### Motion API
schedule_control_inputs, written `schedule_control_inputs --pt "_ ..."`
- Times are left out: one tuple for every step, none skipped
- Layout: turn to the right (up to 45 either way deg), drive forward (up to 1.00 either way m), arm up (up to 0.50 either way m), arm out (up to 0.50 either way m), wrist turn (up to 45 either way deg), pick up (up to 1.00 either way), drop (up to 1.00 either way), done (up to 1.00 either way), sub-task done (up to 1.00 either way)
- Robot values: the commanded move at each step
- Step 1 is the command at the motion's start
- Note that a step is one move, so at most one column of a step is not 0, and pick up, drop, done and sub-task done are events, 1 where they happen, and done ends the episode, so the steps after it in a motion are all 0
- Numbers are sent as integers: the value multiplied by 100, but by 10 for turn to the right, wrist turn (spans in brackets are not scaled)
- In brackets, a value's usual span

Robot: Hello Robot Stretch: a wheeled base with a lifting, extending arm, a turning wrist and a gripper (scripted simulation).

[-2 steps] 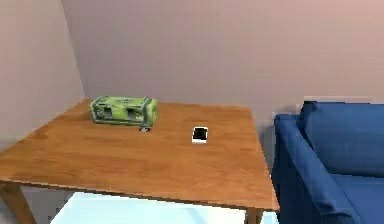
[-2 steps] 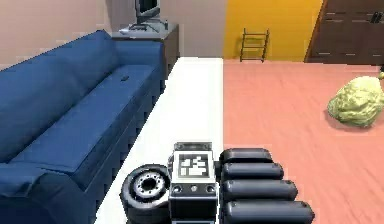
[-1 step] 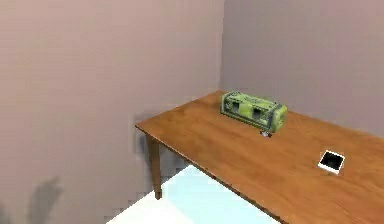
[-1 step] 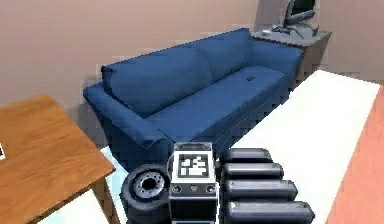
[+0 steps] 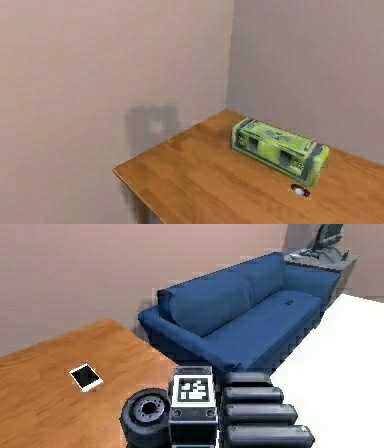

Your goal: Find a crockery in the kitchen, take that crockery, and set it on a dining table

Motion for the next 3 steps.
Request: schedule_control_inputs --pt "450 0 0 0 0 0 0 0 0" --pt "450 0 0 0 0 0 0 0 0" --pt "450 0 0 0 0 0 0 0 0"
